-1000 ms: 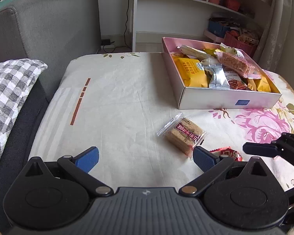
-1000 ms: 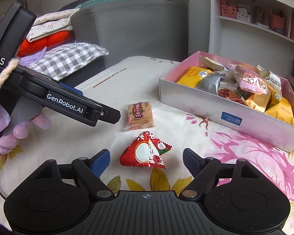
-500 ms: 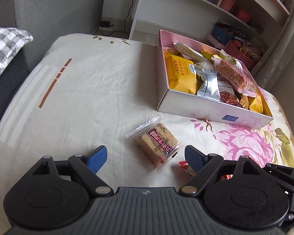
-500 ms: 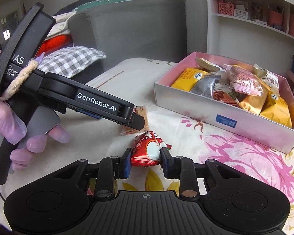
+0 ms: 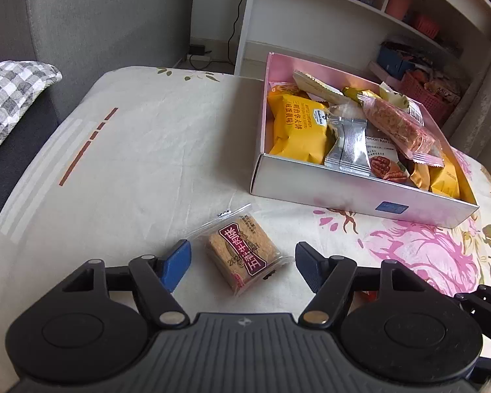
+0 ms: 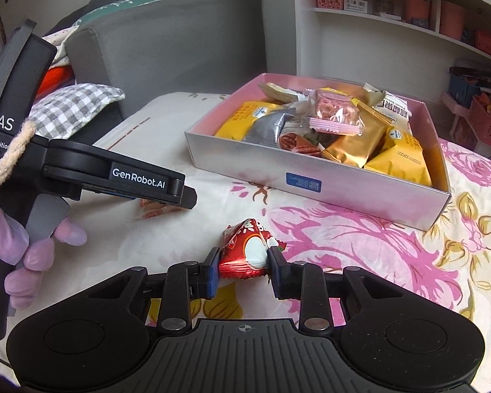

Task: Organize snacks
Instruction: 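Grasp a brown cake pack with the left tool while the right tool grasps a red candy packet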

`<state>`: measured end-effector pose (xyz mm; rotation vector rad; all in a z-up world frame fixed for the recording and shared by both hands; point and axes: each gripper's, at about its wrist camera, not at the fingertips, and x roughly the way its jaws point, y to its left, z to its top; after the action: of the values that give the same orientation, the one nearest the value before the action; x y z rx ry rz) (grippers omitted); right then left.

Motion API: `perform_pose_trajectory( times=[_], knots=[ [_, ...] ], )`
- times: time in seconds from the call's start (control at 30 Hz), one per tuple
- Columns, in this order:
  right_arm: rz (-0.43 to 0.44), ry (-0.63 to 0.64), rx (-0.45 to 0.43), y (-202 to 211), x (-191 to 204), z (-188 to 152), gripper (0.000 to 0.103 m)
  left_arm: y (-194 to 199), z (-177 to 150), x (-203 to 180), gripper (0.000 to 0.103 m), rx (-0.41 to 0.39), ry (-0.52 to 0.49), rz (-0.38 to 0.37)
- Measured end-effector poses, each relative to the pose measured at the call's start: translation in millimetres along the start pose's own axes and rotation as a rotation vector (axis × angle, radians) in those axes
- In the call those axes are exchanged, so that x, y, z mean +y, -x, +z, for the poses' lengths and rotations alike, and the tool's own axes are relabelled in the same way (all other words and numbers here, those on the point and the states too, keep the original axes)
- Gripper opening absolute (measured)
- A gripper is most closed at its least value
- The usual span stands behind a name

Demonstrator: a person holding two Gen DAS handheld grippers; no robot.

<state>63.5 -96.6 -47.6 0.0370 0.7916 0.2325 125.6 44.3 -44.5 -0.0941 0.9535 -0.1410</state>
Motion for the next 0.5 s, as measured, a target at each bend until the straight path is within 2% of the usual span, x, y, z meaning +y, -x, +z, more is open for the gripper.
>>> perform_pose_trajectory(
  times=[0.17, 0.37, 0.43, 0.5],
  knots=[
    [-0.018, 0.001, 0.004, -0.2, -0.5, -0.4, 0.029, 2.5, -2.2, -3.7, 0.047, -0.011, -0.018, 0.031],
    [-0.033, 0.006, 0.006, 1.4, 1.5, 0.3, 0.029, 5.2, -3.1, -1.9, 0.042, -0.004, -0.022, 0.015],
    [-0.039, 0.009, 0.004, 3.8, 1.5, 0.5, 0.029, 7.4, -3.6, -1.3, 0.033, -0.005, -0.031, 0.009],
    [-0.040, 0.006, -0.003, 7.4, 1.0, 1.3, 0.029, 8.3, -3.7, 0.1, 0.033, 0.009, -0.025, -0.012]
  ],
)
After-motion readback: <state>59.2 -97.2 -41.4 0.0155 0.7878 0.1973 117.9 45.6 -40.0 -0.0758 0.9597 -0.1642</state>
